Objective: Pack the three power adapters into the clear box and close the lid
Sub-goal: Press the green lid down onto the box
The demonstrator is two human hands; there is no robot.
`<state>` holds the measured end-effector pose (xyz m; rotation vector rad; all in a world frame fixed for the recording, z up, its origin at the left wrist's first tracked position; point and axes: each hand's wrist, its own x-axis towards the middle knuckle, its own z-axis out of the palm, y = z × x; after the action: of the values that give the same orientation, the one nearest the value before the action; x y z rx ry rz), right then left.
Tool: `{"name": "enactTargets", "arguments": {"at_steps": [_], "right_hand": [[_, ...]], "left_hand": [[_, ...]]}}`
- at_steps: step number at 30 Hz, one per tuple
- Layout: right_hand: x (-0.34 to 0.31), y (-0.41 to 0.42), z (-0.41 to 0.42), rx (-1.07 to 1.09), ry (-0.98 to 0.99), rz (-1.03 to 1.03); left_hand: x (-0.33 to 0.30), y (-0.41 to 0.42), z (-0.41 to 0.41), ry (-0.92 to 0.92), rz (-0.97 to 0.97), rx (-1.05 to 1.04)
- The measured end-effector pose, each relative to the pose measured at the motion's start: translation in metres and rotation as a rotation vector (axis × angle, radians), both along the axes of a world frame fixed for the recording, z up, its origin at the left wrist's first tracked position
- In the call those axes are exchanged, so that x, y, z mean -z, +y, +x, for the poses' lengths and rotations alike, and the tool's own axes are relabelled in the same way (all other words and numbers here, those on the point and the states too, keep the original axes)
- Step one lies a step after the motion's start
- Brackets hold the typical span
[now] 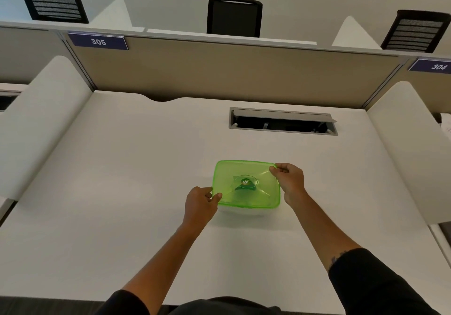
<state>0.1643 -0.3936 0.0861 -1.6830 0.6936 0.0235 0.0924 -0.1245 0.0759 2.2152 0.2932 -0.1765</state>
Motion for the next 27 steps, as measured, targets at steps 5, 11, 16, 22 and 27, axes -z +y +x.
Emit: {"name": "enactTargets", "arguments": {"at_steps": [5, 11, 16, 22, 27], "right_hand": [[0.001, 0.001, 0.001, 0.005, 0.002, -0.003], [0.008, 0.0, -0.004, -0.002, 0.003, -0.022], [0.012, 0.001, -0.005, -0.002, 0.001, -0.043], [0.016, 0.005, -0.012, -0.004, -0.005, -0.093], [0.017, 0.009, -0.013, 0.012, 0.001, -0.086]], "left_hand": [[0.003, 0.0, 0.002, -0.015, 0.041, 0.01], [0.007, 0.001, 0.004, -0.037, 0.092, 0.043], [0.007, 0.003, 0.005, 0.01, 0.048, 0.027], [0.003, -0.003, 0.021, 0.081, -0.164, -0.034], [0.001, -0.015, 0.043, 0.11, -0.303, -0.157]]}}
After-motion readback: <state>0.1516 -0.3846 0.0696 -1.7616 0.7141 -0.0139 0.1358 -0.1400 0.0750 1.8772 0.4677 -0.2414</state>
